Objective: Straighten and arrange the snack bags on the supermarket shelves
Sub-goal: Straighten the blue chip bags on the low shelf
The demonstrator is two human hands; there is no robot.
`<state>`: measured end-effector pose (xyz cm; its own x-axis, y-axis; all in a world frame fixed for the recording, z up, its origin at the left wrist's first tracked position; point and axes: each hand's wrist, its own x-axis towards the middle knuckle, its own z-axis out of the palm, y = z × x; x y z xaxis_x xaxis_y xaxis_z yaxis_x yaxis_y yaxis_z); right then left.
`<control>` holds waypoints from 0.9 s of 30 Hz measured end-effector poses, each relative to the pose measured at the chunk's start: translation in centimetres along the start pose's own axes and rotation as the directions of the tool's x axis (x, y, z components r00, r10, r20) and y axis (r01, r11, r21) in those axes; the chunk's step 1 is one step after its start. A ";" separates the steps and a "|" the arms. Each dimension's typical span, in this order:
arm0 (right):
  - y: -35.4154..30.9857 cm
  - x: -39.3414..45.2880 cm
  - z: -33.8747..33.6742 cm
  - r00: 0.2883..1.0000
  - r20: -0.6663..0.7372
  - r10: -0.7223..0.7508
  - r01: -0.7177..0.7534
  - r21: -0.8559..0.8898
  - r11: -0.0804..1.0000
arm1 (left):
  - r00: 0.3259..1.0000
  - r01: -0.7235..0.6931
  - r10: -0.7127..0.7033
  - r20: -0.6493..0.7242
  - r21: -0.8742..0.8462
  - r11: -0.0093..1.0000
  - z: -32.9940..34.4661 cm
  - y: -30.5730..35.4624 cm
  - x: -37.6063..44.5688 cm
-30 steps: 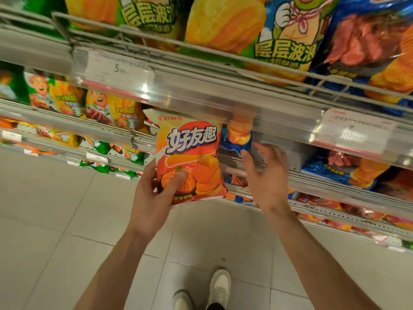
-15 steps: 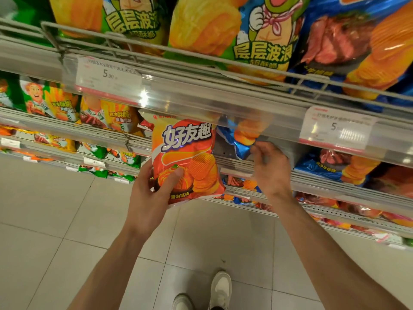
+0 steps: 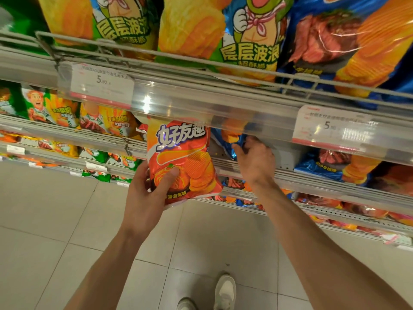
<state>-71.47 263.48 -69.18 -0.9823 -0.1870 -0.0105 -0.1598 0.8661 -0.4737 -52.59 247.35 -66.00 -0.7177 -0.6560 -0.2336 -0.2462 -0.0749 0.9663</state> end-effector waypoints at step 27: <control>8.1 -8.5 -6.3 0.973 -0.231 -0.023 0.092 0.293 0.952 | 0.996 0.044 -0.036 0.080 -0.099 0.994 2.1 -0.1 0.8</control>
<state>-65.03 274.99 -67.41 -0.9743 -0.0947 0.2041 -0.2139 0.6715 -0.7095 -54.51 248.43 -66.51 -0.7578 -0.5910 -0.2764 -0.2122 -0.1774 0.9610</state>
